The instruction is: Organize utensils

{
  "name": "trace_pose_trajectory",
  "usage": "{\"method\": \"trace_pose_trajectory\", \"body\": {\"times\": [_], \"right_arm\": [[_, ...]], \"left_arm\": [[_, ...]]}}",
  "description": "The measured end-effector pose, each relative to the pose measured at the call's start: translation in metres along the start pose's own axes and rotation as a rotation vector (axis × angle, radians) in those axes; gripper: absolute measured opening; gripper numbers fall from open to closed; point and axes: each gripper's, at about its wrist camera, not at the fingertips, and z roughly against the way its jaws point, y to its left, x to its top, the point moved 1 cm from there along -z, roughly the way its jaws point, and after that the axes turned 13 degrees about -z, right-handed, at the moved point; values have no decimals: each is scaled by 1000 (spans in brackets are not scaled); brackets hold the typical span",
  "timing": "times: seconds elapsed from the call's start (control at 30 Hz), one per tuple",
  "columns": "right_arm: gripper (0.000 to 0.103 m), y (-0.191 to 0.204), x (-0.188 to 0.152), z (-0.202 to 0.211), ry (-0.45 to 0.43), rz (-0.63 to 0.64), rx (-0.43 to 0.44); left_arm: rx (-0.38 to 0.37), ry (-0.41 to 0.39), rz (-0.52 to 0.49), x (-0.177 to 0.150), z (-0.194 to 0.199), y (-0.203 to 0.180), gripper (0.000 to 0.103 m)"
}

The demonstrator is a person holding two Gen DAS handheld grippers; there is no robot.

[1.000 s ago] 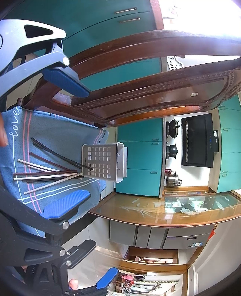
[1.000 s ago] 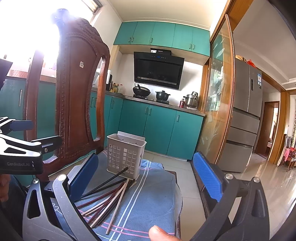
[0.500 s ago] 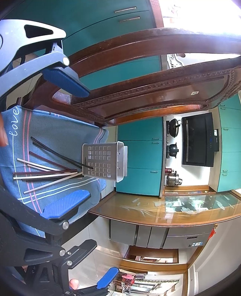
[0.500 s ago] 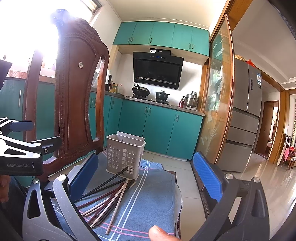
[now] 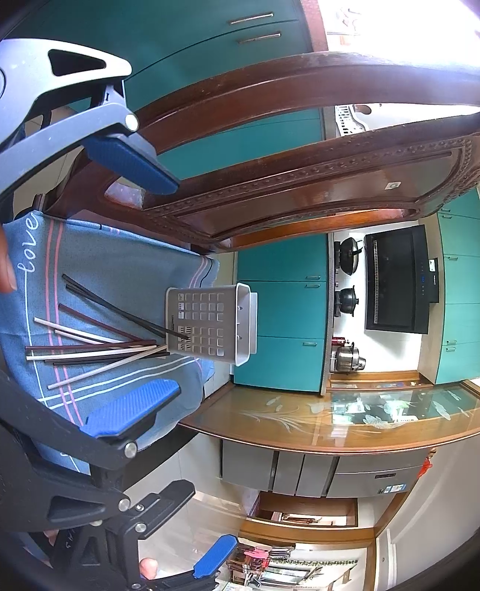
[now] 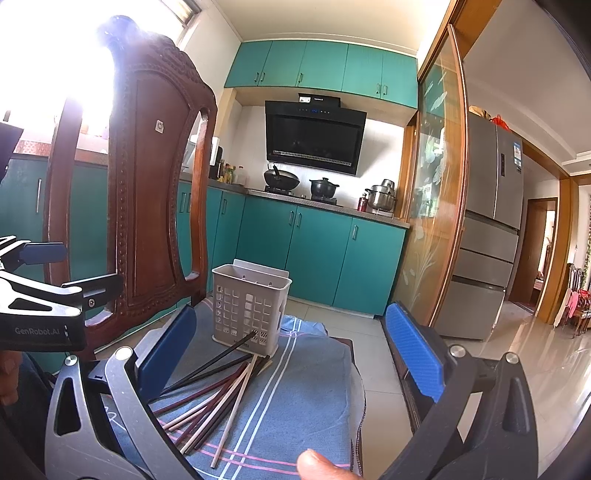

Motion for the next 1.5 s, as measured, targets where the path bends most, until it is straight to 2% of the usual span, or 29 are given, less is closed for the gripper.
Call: {"method": "trace_pose_trajectory", "body": {"times": [0.67, 0.8, 0.93, 1.07, 1.17, 1.2, 1.23, 1.3, 1.33, 1.37, 1.43, 1.5], "right_arm": [[100, -5, -6, -12, 38, 0, 3], [100, -7, -8, -16, 39, 10, -31], [100, -12, -16, -28, 88, 40, -59], [100, -28, -31, -56, 219, 13, -44], [89, -34, -44, -74, 294, 16, -18], [82, -36, -49, -79, 315, 26, -15], [71, -36, -51, -83, 330, 35, -16], [57, -42, -58, -95, 375, 34, -18], [52, -44, -59, -99, 389, 27, -15], [49, -49, -62, -105, 410, 11, -11], [45, -54, -65, -113, 437, -15, 6], [45, -60, -69, -126, 495, -43, 31]], "left_arm": [[2, 18, -4, -1, -8, 0, 100], [3, 20, -7, -2, -10, 0, 100], [1, 31, -13, -2, -13, -1, 100], [-13, 48, -19, -4, -21, -2, 100], [-47, 57, -27, -2, -30, -2, 100], [-70, 65, -37, 1, -36, -4, 100], [-86, 68, -51, 5, -41, -6, 97], [-99, 64, -80, 11, -48, -9, 82], [-116, 67, -100, 17, -57, -11, 67], [-138, 72, -110, 21, -65, -13, 53], [-183, 86, -114, 32, -85, -14, 39], [-181, 98, -139, 38, -103, -18, 32]]}}
